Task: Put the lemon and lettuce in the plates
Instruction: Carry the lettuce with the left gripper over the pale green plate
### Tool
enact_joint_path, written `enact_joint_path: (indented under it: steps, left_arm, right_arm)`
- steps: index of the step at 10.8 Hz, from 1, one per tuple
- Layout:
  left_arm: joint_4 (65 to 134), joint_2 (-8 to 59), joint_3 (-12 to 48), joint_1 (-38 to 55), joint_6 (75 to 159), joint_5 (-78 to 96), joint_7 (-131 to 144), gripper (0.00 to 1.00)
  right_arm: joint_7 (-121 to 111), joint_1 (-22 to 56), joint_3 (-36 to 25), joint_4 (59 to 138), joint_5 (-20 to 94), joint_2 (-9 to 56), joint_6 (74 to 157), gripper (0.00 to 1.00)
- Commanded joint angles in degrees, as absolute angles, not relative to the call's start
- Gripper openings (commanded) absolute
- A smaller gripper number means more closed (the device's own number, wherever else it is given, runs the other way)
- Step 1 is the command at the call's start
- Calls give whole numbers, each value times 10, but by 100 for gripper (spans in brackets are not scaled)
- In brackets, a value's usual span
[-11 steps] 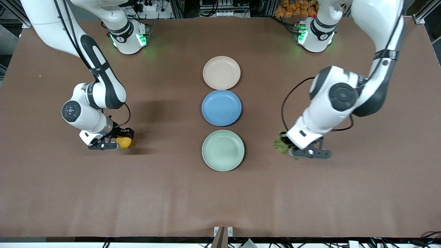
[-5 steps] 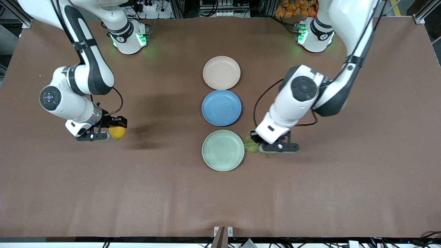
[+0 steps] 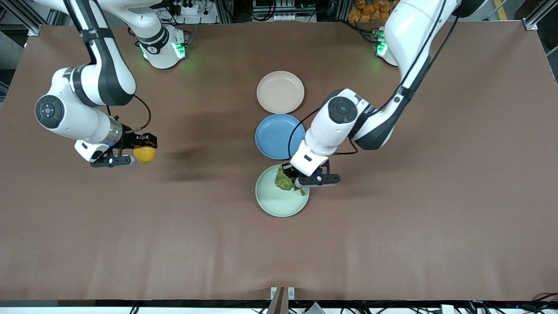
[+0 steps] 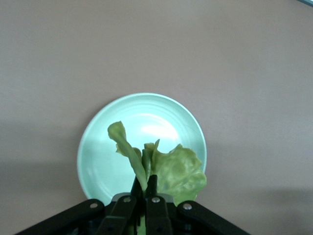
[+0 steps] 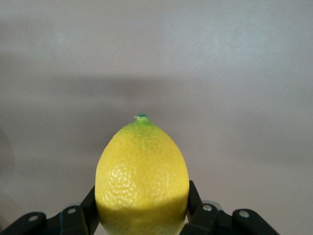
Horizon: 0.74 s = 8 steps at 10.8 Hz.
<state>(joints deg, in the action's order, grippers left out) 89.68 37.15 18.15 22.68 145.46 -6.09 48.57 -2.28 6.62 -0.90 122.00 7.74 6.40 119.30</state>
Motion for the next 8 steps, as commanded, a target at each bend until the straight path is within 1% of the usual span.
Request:
enact_joint_path:
  steps: [1,5,7,8]
  left_arm:
    - [882,410,174,257,1512,-67,538,0]
    - [878,456,135,300,1538,-66,552,0]
    - [878,474,134,300,1541,-66,561,0]
    - [878,477,134,300,1541,-66,561,0]
  right_arm:
    - [21,127,-8,1235,104,47,1184,0]
    - [157,249,-7,1230,107,60,1190,0]
    - [191,289,-8,1223,107,70,1182,0]
    - [203,294,-7,1225,107,73,1181,0]
